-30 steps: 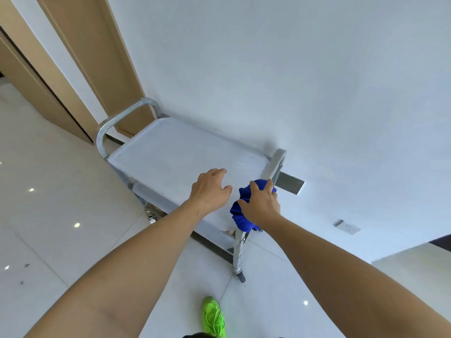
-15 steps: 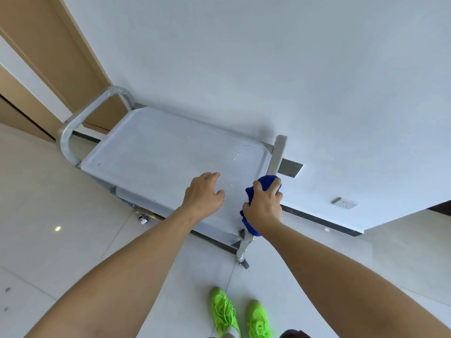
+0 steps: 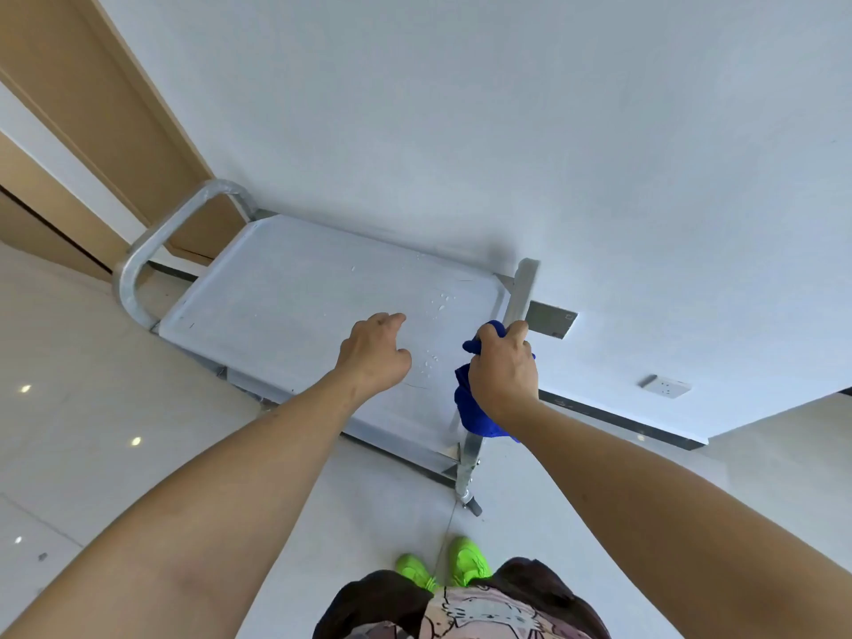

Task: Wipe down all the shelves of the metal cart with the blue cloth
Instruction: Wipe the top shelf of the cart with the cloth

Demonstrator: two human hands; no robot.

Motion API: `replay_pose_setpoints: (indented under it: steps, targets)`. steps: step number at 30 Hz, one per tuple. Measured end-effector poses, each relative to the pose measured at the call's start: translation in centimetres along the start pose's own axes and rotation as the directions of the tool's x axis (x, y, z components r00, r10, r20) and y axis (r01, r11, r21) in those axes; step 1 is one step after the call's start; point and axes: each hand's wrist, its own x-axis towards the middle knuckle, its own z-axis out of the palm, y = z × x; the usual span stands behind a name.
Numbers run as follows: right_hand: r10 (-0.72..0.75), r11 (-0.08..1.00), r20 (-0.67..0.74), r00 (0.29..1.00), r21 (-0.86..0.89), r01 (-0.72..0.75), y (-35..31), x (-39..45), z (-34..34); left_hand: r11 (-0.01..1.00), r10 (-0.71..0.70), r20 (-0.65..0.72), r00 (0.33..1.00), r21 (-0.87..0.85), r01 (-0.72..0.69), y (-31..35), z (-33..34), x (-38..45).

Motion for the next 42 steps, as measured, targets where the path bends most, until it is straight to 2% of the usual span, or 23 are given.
replay_pose_setpoints:
  steps: [7,13,16,21,25,30,31,35,42]
  targets:
    - [-0.004,0.998,-0.021,1.000,0.064,0.005,-1.8,1.1,-0.7,0.999,0.043,0.014,0.999,0.009,-0.043,-0.3,-1.4,1.2]
    - [-0.008,0.991,-0.104,0.995,0.135,0.022,-6.0,1.8,1.3,0.991,0.131,0.041,0.991,0.012,-0.131,-3.4,-2.7,2.9]
    - [0.053,0.990,-0.118,0.992,0.139,-0.037,-8.4,1.2,3.1,0.982,0.185,0.089,0.979,0.019,-0.187,-5.9,-3.1,3.6]
    - [0.154,0.982,-0.060,0.986,0.124,-0.146,-10.8,-0.7,6.7,0.966,0.243,0.145,0.959,0.050,-0.253,-10.2,-3.3,5.0]
    - [0.251,0.965,-0.027,0.968,0.090,-0.248,-11.7,-3.0,9.1,0.960,0.252,0.257,0.933,0.053,-0.274,-13.2,-2.1,4.5]
    - [0.294,0.955,-0.144,0.945,0.001,-0.297,-10.9,-2.9,9.7,0.951,0.279,0.291,0.915,0.052,-0.306,-13.4,-1.2,5.4]
    - [0.278,0.958,-0.127,0.952,-0.040,-0.285,-10.7,-2.6,9.8,0.946,0.290,0.296,0.910,0.054,-0.319,-13.2,-1.0,5.7]
    - [0.252,0.949,0.091,0.963,-0.219,-0.227,-9.5,-1.4,11.7,0.934,0.308,0.310,0.900,0.084,-0.349,-12.9,-0.1,6.9]
    - [0.187,0.968,0.295,0.937,-0.219,-0.124,-7.4,-1.4,16.8,0.901,0.312,0.271,0.911,0.220,-0.374,-12.9,2.4,8.3]
